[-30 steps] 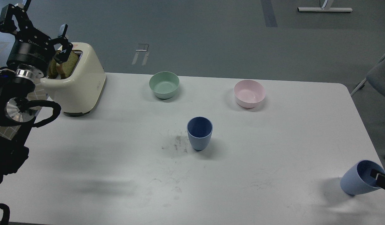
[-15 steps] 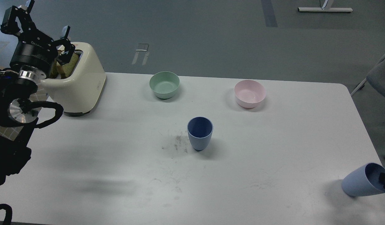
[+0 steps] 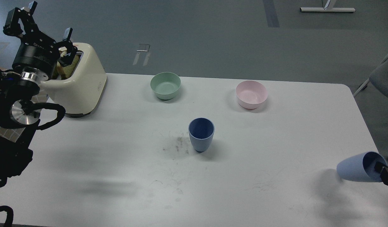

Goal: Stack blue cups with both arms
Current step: 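Lift the light blue cup and carry it toward the dark blue cup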

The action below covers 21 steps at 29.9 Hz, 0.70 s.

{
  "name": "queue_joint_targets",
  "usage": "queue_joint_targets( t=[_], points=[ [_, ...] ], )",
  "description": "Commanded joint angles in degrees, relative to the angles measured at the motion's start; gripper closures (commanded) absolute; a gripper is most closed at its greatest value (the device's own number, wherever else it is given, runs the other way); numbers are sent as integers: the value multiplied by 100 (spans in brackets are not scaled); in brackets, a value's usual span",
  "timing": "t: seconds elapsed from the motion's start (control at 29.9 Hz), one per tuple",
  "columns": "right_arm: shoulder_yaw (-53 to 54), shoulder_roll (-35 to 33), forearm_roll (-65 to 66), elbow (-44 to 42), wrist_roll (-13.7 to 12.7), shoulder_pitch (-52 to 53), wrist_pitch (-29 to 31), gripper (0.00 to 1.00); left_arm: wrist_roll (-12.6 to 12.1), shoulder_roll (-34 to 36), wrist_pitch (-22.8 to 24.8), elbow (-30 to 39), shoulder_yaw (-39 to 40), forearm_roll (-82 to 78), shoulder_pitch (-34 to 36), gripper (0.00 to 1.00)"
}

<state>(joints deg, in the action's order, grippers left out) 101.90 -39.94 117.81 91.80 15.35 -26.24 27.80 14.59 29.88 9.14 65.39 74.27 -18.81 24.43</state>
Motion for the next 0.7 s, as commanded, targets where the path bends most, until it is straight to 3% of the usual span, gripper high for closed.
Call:
queue_joint_targets(
  t=[0.0, 0.33, 0.53, 0.67],
  points=[
    [-3, 4, -309, 180, 196, 548, 20, 100, -9, 9, 0, 9, 8, 0, 1, 2],
    [-846, 21, -873, 541, 196, 2666, 20, 100, -17, 9, -96, 53, -18, 0, 10, 2],
    [-2014, 30, -909, 716, 205, 3933, 20, 100, -17, 0, -96, 53, -27, -35, 45, 3],
    [-3558, 153, -874, 638, 144, 5047, 20, 100, -17, -52, -105, 53, -27, -35, 62, 2]
  ],
)
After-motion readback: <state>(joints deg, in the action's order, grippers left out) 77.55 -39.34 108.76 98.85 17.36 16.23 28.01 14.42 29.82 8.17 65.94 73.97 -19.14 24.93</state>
